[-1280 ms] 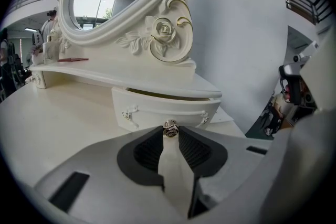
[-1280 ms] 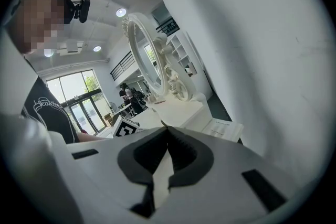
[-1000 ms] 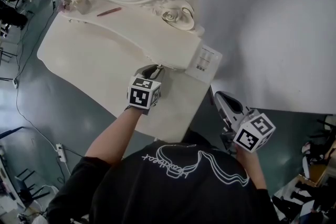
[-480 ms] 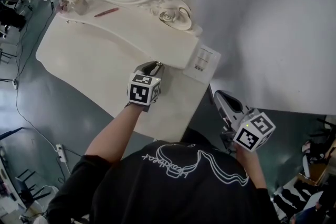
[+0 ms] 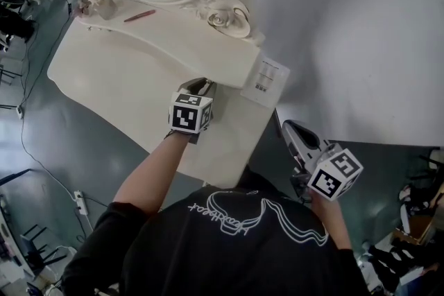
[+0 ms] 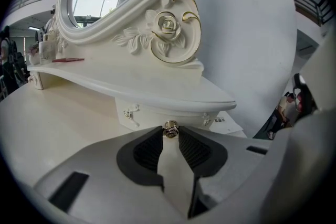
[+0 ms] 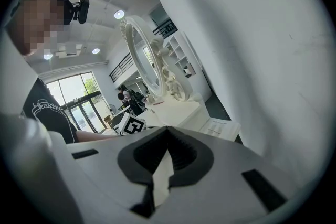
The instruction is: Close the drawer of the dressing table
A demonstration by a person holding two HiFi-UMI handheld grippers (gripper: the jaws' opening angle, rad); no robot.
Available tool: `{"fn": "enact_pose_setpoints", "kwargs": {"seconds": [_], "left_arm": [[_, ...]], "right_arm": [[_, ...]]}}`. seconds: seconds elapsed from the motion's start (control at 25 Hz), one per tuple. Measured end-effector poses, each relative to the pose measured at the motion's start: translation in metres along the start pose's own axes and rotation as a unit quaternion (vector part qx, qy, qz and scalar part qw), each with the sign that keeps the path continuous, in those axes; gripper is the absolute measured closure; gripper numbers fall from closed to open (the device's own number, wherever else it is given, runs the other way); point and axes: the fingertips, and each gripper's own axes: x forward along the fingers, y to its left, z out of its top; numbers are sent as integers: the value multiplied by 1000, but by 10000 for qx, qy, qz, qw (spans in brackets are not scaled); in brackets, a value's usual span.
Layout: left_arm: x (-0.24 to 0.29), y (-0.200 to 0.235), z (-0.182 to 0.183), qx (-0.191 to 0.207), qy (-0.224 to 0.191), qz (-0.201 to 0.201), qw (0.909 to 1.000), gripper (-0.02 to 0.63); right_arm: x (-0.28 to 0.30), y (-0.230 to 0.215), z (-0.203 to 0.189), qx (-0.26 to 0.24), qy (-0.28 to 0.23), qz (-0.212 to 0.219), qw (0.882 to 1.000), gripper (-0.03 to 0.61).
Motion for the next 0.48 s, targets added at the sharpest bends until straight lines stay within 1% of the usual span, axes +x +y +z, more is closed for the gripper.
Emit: {"fn": "enact_pose_setpoints", "kwargs": {"seconds": [0.08, 0.16, 0.32, 0.48], "left_arm": [[0, 0, 0, 46, -6, 12, 10000, 518], [-3, 1, 0, 69, -8, 23, 10000, 502], [-20, 0, 0, 61, -50, -23, 10000, 488], [-50, -9, 5, -45, -184, -239, 9995, 488]], "right_arm": [[-2, 3, -1, -4, -7, 2, 10000, 574], [-4, 6, -1, -21, -19, 7, 10000, 574], [-8, 16, -1, -92, -62, 42, 9999, 574], [-14, 30, 0, -134, -106, 72, 9998, 574]]}}
